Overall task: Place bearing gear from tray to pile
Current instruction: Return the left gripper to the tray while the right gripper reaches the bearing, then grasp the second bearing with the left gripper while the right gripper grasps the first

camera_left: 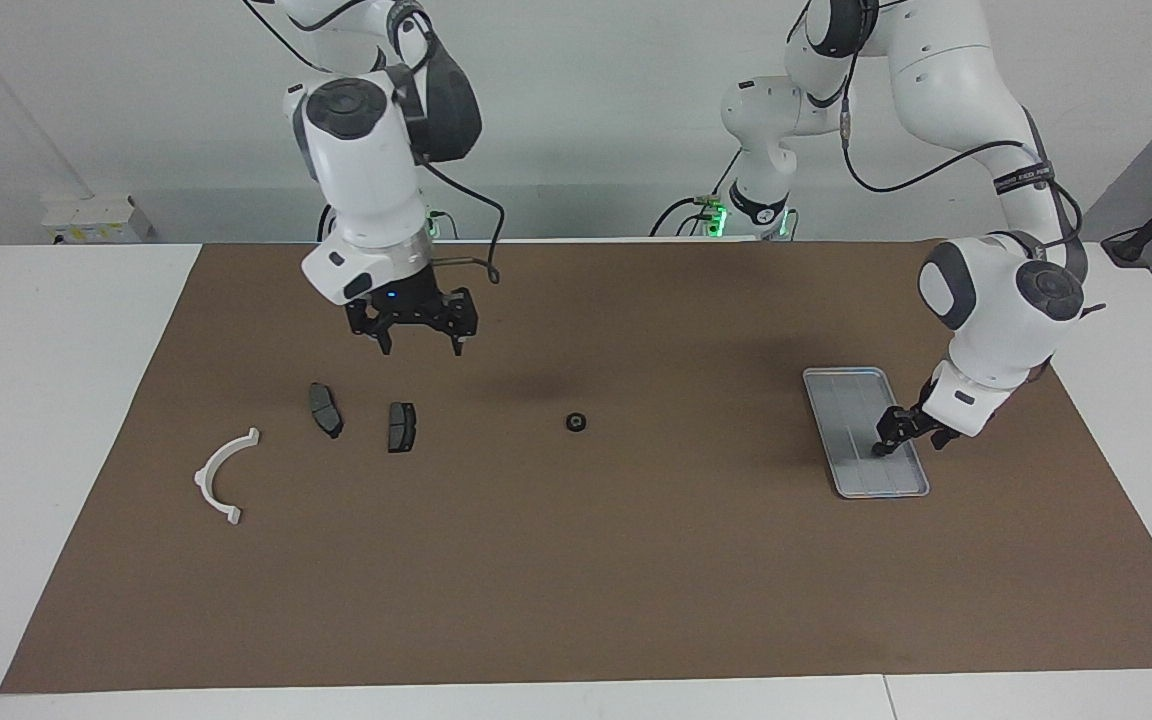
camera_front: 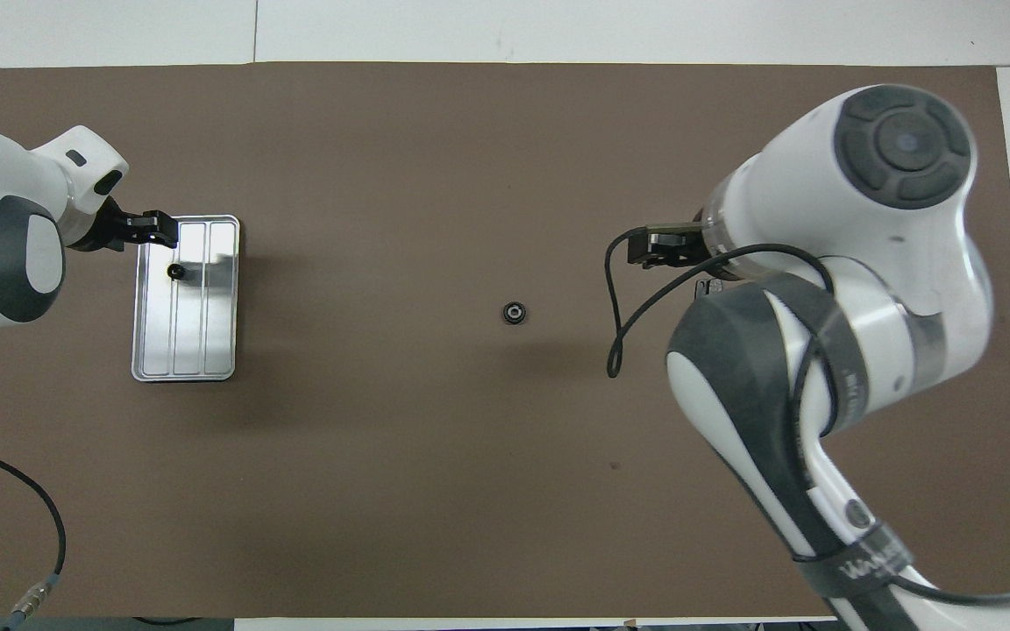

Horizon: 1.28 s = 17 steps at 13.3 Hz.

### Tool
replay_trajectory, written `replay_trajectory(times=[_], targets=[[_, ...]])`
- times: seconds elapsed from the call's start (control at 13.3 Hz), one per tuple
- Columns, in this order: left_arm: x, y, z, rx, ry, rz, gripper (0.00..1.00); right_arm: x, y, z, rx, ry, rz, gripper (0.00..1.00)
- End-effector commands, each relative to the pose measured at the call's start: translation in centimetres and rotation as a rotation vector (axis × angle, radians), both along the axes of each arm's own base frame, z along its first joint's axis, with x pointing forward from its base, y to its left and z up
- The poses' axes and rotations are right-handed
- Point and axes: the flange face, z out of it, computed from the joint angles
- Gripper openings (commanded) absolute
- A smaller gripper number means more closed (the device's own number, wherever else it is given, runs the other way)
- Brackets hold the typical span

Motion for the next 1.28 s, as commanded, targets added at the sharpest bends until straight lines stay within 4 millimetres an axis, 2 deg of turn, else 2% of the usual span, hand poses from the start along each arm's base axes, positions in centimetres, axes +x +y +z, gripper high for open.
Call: replay_trajectory(times=[0.0, 0.08, 0.38, 0.53, 0.83, 1.2], targets=[[-1.0, 0.0, -1.8, 0.010, -0.017, 0.003, 0.72, 0.0, 4.1, -2.5, -0.015, 0.010, -0.008, 0.99], [-1.3, 0.0, -2.4, 0.009, -0.018, 0.018, 0.70, -0.7, 5.9, -3.6, -0.022, 0.025, 0.009, 0.99], [-2.5, -0.1, -3.6, 0.008, 0.012, 0.022, 0.65, -2.5, 10.9, -7.7, -0.009, 0.037, 0.001, 0.99], [-2.8, -0.2, -3.9, 0.008, 0.020, 0.027, 0.65, -3.3, 12.4, -10.5, 0.020, 0.010, -0.080, 0.99], [-2.7, -0.5, -3.9, 0.008, 0.015, 0.022, 0.65, -2.9, 13.8, -15.2, 0.032, 0.002, -0.110, 0.99], [-2.9, -0.7, -4.4, 0.007, 0.014, 0.019, 0.64, -3.2, 13.7, -18.9, 0.011, 0.036, -0.162, 0.98]])
